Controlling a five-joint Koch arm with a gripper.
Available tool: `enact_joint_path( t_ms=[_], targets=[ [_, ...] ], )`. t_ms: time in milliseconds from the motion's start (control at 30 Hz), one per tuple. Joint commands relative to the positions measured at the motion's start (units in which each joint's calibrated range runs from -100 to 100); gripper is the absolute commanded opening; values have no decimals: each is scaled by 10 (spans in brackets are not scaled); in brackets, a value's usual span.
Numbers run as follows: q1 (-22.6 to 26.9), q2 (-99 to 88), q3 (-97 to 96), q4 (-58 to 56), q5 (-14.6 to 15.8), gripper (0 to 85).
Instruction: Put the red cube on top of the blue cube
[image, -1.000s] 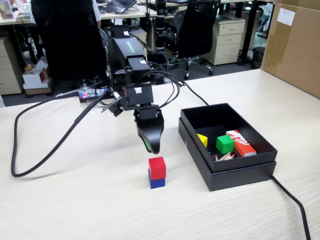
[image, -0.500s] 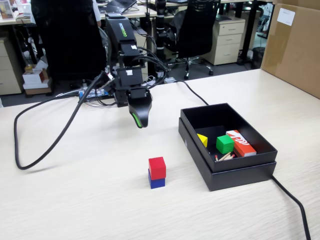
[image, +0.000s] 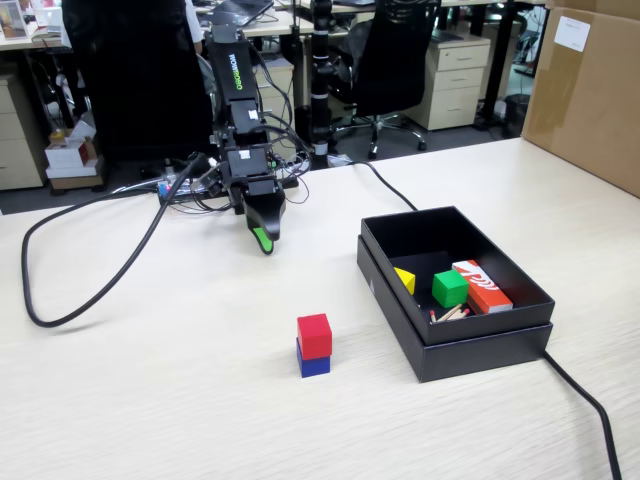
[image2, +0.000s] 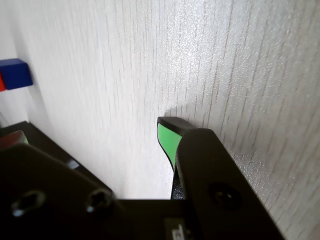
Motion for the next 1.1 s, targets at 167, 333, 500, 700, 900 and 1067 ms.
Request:
enact_joint_path(
  t_ms=[167, 333, 500, 700, 900, 1067],
  targets=[
    [0, -108, -117, 130, -12, 505],
    [-1, -134, -174, 129, -13, 511],
    [-2, -133, -179, 116, -13, 501],
    [-4, -133, -179, 116, -13, 496],
    [-4, -133, -179, 116, -13, 496],
    [-4, -133, -179, 116, -13, 496]
  ],
)
